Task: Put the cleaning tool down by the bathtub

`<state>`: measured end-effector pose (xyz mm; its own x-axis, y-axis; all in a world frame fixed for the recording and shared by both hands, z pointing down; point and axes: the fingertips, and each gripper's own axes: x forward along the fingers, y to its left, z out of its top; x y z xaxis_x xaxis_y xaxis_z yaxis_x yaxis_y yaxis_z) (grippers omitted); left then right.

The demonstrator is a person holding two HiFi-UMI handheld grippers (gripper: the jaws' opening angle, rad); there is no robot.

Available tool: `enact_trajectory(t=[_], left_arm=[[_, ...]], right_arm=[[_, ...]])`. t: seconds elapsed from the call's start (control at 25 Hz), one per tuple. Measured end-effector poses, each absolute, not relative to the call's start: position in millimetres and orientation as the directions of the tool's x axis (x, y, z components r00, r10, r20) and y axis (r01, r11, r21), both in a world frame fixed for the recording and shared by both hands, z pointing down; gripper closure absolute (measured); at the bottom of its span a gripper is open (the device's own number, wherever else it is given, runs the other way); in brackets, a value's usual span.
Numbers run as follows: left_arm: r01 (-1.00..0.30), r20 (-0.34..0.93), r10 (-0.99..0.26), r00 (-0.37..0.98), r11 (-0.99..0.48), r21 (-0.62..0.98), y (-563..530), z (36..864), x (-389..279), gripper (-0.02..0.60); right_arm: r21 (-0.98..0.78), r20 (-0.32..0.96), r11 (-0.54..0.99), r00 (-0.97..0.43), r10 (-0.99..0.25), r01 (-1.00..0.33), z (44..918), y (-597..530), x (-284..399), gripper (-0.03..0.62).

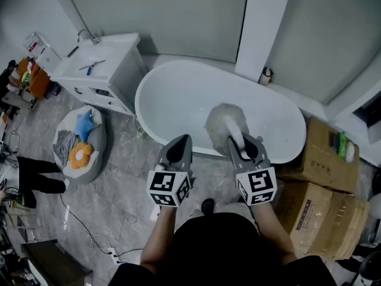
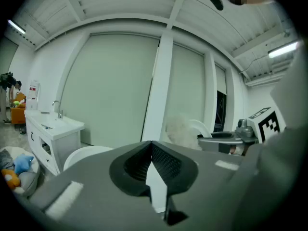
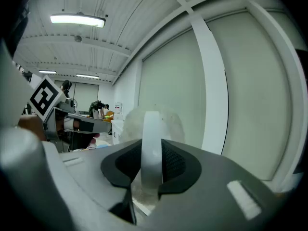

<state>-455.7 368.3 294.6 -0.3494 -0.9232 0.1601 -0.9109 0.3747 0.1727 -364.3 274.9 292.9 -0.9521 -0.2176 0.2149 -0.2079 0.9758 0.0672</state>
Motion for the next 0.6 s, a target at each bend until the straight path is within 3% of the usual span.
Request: enact_trajectory(t=[0.6], left_arm=[[-0.927, 0.183, -0.935, -0.304, 0.335, 0.167, 375.5, 301.6, -448.6, 0.583]], right_arm=[[0.009, 0.190, 0.975, -0.957, -0.219, -0.222, 292.5, 289.3, -358.6, 0.500]])
